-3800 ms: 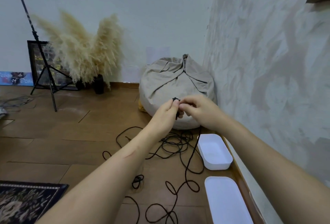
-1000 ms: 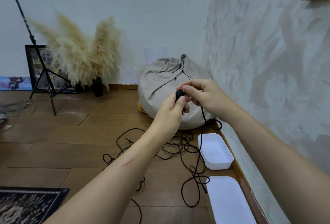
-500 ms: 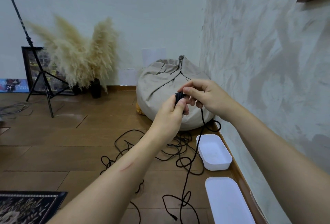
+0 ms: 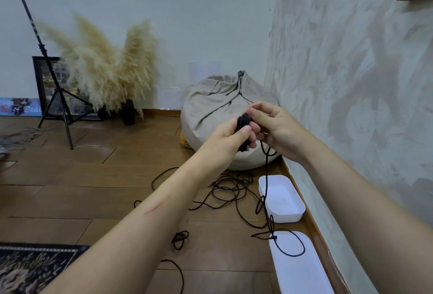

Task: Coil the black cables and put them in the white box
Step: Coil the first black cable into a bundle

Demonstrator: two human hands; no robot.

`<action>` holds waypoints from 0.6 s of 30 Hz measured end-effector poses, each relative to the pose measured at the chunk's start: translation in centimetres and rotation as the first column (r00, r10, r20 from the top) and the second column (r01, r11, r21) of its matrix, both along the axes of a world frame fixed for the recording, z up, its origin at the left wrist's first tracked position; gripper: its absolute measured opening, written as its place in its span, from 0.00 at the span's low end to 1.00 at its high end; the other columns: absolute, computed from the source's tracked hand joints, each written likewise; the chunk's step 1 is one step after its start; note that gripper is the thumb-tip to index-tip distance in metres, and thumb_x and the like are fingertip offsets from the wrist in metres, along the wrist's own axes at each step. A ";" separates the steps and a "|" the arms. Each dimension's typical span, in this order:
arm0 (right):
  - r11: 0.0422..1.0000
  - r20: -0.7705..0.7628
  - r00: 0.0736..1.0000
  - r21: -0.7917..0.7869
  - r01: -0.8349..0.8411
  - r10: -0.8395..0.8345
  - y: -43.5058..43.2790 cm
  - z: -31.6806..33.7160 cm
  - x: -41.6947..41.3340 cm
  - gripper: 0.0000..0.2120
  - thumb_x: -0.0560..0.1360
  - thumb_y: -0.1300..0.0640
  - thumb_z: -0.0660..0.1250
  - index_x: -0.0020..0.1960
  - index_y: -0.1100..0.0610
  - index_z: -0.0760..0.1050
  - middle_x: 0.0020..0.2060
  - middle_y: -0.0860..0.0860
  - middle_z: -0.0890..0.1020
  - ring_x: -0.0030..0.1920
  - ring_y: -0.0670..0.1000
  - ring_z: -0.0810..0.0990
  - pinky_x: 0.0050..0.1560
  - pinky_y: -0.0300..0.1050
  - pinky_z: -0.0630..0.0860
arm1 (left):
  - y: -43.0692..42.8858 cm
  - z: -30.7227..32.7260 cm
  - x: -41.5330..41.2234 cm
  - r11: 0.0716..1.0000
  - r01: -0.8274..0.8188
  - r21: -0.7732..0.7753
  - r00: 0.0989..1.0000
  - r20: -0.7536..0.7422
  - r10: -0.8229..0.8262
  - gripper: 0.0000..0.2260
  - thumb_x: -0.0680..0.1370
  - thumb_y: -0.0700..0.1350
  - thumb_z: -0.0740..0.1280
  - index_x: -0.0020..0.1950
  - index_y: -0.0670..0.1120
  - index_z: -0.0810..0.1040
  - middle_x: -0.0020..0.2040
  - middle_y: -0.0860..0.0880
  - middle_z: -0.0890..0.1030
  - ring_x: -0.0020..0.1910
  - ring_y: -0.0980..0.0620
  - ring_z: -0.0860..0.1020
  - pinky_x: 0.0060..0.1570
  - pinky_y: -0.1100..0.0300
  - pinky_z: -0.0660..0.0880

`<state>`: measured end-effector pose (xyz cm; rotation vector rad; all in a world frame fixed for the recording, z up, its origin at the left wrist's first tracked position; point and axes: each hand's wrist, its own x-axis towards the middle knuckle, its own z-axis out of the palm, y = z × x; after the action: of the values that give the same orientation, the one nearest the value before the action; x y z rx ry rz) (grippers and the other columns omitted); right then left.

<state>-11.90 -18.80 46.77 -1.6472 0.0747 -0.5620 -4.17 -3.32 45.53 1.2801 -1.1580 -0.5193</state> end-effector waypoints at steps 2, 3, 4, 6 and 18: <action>1.000 -0.002 1.000 0.028 -0.007 0.007 -0.1 -0.4 0.2 0.06 0.78 0.52 0.67 0.48 0.54 0.80 0.34 0.52 0.76 0.36 0.50 0.72 0.43 0.49 0.68 | 0.0 0.0 0.1 1.000 0.018 -0.003 0.999 -0.039 -0.018 0.08 0.86 0.39 0.58 0.59 0.39 0.76 0.42 0.50 0.76 0.45 0.55 0.77 0.54 0.58 0.74; 1.000 -0.012 1.000 0.022 0.005 -0.004 -0.1 -0.8 0.3 0.06 0.80 0.54 0.66 0.48 0.54 0.80 0.34 0.51 0.77 0.36 0.50 0.72 0.42 0.48 0.68 | 0.0 0.1 0.1 1.000 0.029 -0.008 0.998 -0.060 -0.029 0.08 0.84 0.40 0.59 0.58 0.39 0.76 0.41 0.50 0.77 0.45 0.55 0.78 0.56 0.57 0.74; 1.000 -0.025 1.000 0.025 0.009 -0.008 0.0 -1.1 0.4 0.06 0.81 0.56 0.64 0.50 0.54 0.80 0.35 0.52 0.76 0.35 0.49 0.73 0.41 0.46 0.69 | -0.1 0.2 0.0 0.999 0.036 -0.017 0.996 -0.083 -0.037 0.09 0.82 0.43 0.61 0.56 0.40 0.76 0.41 0.51 0.77 0.45 0.55 0.77 0.56 0.56 0.74; 0.998 -0.052 0.999 0.063 0.003 0.001 0.3 -1.9 0.7 0.08 0.83 0.60 0.61 0.57 0.55 0.78 0.38 0.52 0.75 0.35 0.46 0.72 0.38 0.41 0.68 | -0.3 0.3 0.0 0.998 0.036 -0.049 0.989 -0.143 -0.042 0.10 0.78 0.45 0.61 0.52 0.41 0.77 0.40 0.52 0.79 0.44 0.53 0.77 0.55 0.53 0.75; 0.904 -0.357 0.934 -0.403 -0.141 -0.014 5.3 -3.4 2.2 0.10 0.82 0.61 0.60 0.50 0.64 0.78 0.33 0.51 0.77 0.32 0.48 0.71 0.35 0.42 0.69 | -1.1 -1.5 2.4 0.791 -0.606 -0.085 0.792 0.030 0.609 0.07 0.86 0.42 0.58 0.59 0.47 0.75 0.46 0.54 0.78 0.45 0.64 0.77 0.42 0.76 0.70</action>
<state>-9.69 -13.55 43.40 -2.1579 0.1699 -0.2298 -1.75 -4.43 44.05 1.5197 -0.7294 0.0426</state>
